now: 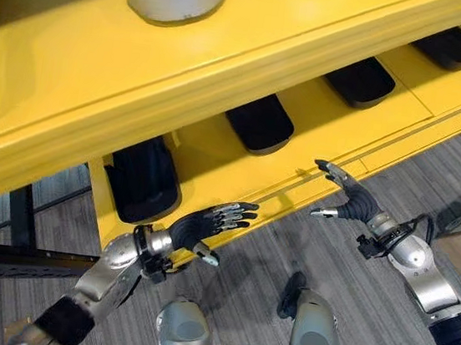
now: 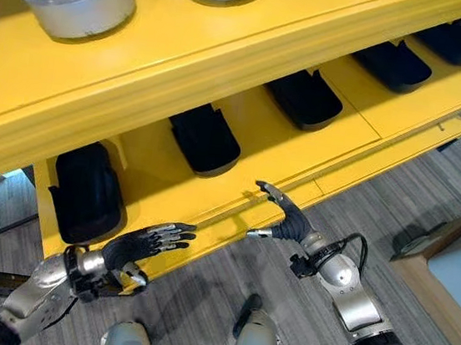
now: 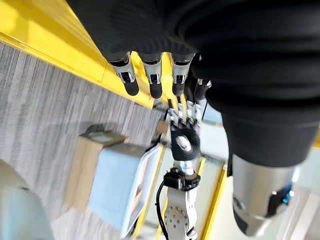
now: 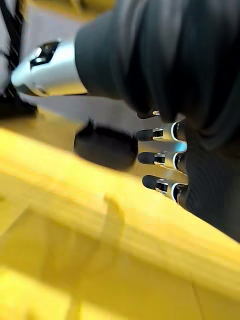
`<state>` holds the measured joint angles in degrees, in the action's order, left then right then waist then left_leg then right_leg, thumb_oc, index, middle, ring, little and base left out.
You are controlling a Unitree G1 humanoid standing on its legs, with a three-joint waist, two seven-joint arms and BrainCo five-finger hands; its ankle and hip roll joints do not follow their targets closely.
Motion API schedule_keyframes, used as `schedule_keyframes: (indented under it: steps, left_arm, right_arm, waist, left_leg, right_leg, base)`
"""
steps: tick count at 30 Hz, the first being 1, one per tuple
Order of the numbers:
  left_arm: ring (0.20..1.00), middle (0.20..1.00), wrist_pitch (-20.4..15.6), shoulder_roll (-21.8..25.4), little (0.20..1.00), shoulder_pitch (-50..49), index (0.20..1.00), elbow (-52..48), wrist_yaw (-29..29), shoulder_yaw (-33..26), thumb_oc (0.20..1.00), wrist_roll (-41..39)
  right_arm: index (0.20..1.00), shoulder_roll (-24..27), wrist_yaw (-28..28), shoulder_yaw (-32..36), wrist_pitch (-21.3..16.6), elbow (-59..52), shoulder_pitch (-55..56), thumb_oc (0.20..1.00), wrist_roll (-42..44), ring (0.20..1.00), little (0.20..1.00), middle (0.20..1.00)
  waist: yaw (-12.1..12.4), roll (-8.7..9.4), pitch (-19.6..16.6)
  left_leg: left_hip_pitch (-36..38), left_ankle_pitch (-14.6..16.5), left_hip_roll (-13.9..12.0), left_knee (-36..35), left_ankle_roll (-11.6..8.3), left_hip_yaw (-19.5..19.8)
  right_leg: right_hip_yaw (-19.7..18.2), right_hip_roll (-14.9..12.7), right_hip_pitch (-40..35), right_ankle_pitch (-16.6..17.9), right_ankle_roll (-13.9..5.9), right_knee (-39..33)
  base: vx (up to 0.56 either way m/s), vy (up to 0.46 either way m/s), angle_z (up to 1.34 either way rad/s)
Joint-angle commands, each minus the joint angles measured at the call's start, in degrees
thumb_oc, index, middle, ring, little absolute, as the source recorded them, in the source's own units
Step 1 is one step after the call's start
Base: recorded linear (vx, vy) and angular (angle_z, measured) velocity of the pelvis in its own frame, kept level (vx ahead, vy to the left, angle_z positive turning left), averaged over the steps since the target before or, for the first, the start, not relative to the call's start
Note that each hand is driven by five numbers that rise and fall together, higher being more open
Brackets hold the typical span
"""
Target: Move parts from the plastic box to the shelf.
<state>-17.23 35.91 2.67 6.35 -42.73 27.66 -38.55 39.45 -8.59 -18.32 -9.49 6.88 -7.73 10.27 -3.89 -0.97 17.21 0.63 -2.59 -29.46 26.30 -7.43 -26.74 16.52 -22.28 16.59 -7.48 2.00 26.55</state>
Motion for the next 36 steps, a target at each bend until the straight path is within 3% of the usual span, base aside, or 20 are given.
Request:
schedule_keyframes:
  steps: [1, 4, 9, 13, 17, 19, 20, 23, 26, 29, 30, 31, 33, 36]
  left_arm:
    - [1.0, 1.0, 3.03, -1.45, 1.0, -5.24, 1.0, -5.15, 1.91, -2.73, 1.0, 4.5]
    - [1.0, 1.0, 5.16, -1.2, 1.0, -4.89, 1.0, -4.69, 4.38, -1.66, 1.0, 5.64]
    - [1.0, 1.0, 8.05, 0.64, 1.0, -7.71, 1.0, -5.84, 6.11, -1.47, 1.0, 8.76]
    - [1.0, 1.0, 5.03, 1.73, 1.0, -10.31, 1.0, -5.86, 7.96, -2.05, 1.0, 11.12]
    - [1.0, 1.0, 2.57, 2.03, 1.0, -11.28, 1.0, -6.01, 9.73, -3.15, 1.0, 13.49]
    - [1.0, 1.0, 2.19, 2.69, 1.0, -10.62, 1.0, -6.0, 8.91, -3.43, 1.0, 14.21]
    - [1.0, 1.0, 2.25, 3.17, 1.0, -10.08, 1.0, -6.05, 8.57, -3.42, 1.0, 14.62]
    - [1.0, 1.0, 2.86, 3.62, 1.0, -9.91, 1.0, -6.91, 9.41, -4.01, 1.0, 13.59]
    - [1.0, 1.0, 4.05, 2.93, 1.0, -10.93, 1.0, -6.66, 11.69, -5.02, 1.0, 15.09]
    - [1.0, 1.0, 4.43, 2.36, 1.0, -12.47, 1.0, -7.26, 10.48, -5.33, 1.0, 17.08]
    - [1.0, 1.0, 3.48, 2.58, 1.0, -11.6, 1.0, -7.14, 9.1, -4.73, 1.0, 17.02]
    - [1.0, 1.0, 3.47, 2.46, 1.0, -10.31, 1.0, -7.02, 8.34, -4.19, 1.0, 16.54]
    - [1.0, 1.0, 3.58, 1.75, 1.0, -8.06, 1.0, -6.82, 10.52, -2.4, 1.0, 15.31]
    - [1.0, 1.0, 3.97, 1.1, 1.0, -6.67, 1.0, -5.2, 12.16, -1.12, 1.0, 15.82]
  right_arm:
    - [1.0, -1.91, -1.74, -1.47, -0.83, -3.85, -3.2, 1.0, 1.57, 1.0, 1.0, 1.0]
    - [1.0, -2.89, -1.94, -2.13, -0.15, -1.88, -3.91, 1.0, 0.35, 1.0, 1.0, 1.0]
    - [1.0, -4.62, -1.42, -2.17, 1.45, -1.68, -2.0, 1.0, -0.58, 1.0, 1.0, 1.0]
    - [1.0, -5.91, -0.68, -2.18, 0.88, -2.63, 0.22, 1.0, -1.23, 1.0, 1.0, 1.0]
    - [1.0, -6.5, -0.19, -2.35, -0.14, -2.58, 0.8, 1.0, -1.89, 1.0, 1.0, 1.0]
    - [1.0, -6.65, 1.77, -2.71, -0.64, -1.88, 0.62, 1.0, -3.22, 1.0, 1.0, 1.0]
    - [1.0, -6.42, 3.04, -3.1, -1.78, -1.58, 0.35, 1.0, -3.87, 1.0, 1.0, 1.0]
    - [1.0, -5.79, 3.42, -3.13, -2.56, -2.22, -0.15, 1.0, -5.05, 1.0, 1.0, 1.0]
    - [1.0, -4.93, 2.75, -4.27, -2.59, -1.68, -1.91, 1.0, -7.45, 1.0, 1.0, 1.0]
    - [1.0, -3.53, 5.12, -5.3, -0.56, -2.34, -2.38, 1.0, -7.91, 1.0, 1.0, 1.0]
    - [1.0, -2.1, 7.36, -4.92, 1.85, -3.35, -2.18, 1.0, -8.3, 1.0, 1.0, 1.0]
    - [1.0, -1.27, 10.03, -4.37, 3.51, -3.4, -2.2, 1.0, -8.52, 1.0, 1.0, 1.0]
    - [1.0, -0.81, 13.67, -3.43, 2.44, -0.71, -2.86, 1.0, -10.23, 1.0, 1.0, 1.0]
    - [1.0, -2.31, 18.23, -3.61, 0.86, 0.2, -2.08, 1.0, -13.81, 1.0, 1.0, 1.0]
  waist:
    - [2.35, -0.64, -4.88]
    - [2.74, -1.58, -4.85]
    - [3.95, -1.2, -3.92]
    - [6.06, -0.14, -2.22]
    - [8.02, 0.83, -0.89]
    - [7.95, 0.95, -0.18]
    - [7.43, 1.15, -0.08]
    - [7.29, 1.3, 0.17]
    - [7.68, 1.25, -0.28]
    - [6.93, 0.88, -0.83]
    - [5.32, 1.02, -0.53]
    - [4.59, 1.1, -0.38]
    - [3.91, 0.89, -0.82]
    - [3.27, 0.99, -2.04]
  left_leg:
    - [-2.36, 1.57, 3.98, 0.3, 1.29, 2.99]
    - [-2.59, 4.25, 6.3, -0.51, 2.57, 3.44]
    - [-1.75, 11.57, 11.0, -5.16, 5.78, 4.06]
    - [-2.71, 11.23, 12.69, -6.82, 6.49, 5.59]
    - [-4.46, 10.2, 12.49, -6.4, 6.38, 6.13]
    - [-5.88, 10.07, 12.82, -5.56, 6.25, 7.5]
    - [-6.85, 9.4, 13.02, -5.45, 6.06, 8.83]
    - [-7.69, 9.49, 12.11, -4.4, 4.84, 9.52]
    - [-6.63, 8.44, 8.34, -4.32, 3.02, 9.23]
    - [-5.0, 1.97, 2.5, -8.74, -0.27, 7.36]
    - [-4.0, 3.12, 2.49, -7.87, 0.2, 2.78]
    - [-3.43, 4.29, 3.88, -7.62, 0.95, 0.61]
    - [-3.88, 7.18, 9.0, -5.67, 3.01, 0.1]
    - [-2.72, 7.68, 10.56, -6.66, 3.86, 0.41]
  right_leg:
    - [5.07, 3.12, -3.17, -6.3, -5.47, 2.8]
    - [4.55, 2.05, -3.59, -5.55, -6.62, 3.05]
    - [3.52, -1.95, -3.26, -1.02, -11.11, 2.74]
    - [3.75, -3.77, -3.94, 2.61, -12.89, 0.48]
    - [4.73, -4.57, -5.41, 4.5, -13.3, -2.0]
    - [2.49, -2.41, -6.13, 3.02, -13.39, -1.7]
    - [-0.07, 0.68, -6.54, 1.6, -13.19, -1.68]
    - [-1.05, 2.4, -6.69, 0.26, -12.56, -1.38]
    - [0.79, 3.61, -7.51, -1.57, -10.78, -0.38]
    - [1.74, 5.46, -8.63, -1.71, -9.28, -2.6]
    - [3.52, 4.88, -9.58, -1.93, -9.33, -3.63]
    - [4.77, 4.32, -10.01, -1.5, -9.36, -4.65]
    - [4.9, 4.96, -10.4, -0.1, -9.66, -6.76]
    - [3.9, 6.49, -11.63, 0.55, -9.62, -7.79]
  base:
    - [-0.21, 0.607, -0.26]
    - [-0.11, 0.458, -0.36]
    - [-0.08, 0.268, 0.32]
    - [-0.15, 0.047, 0.25]
    - [-0.11, -0.088, 0.54]
    - [-0.07, -0.192, 0.23]
    - [-0.03, -0.219, 0.53]
    - [-0.02, -0.307, 0.24]
    - [0.05, -0.355, -0.11]
    - [-0.04, -0.188, 0.39]
    - [-0.25, -0.062, 0.55]
    - [-0.33, -0.019, 1.1]
    - [-0.29, 0.076, 1.0]
    - [-0.12, 0.121, 0.08]
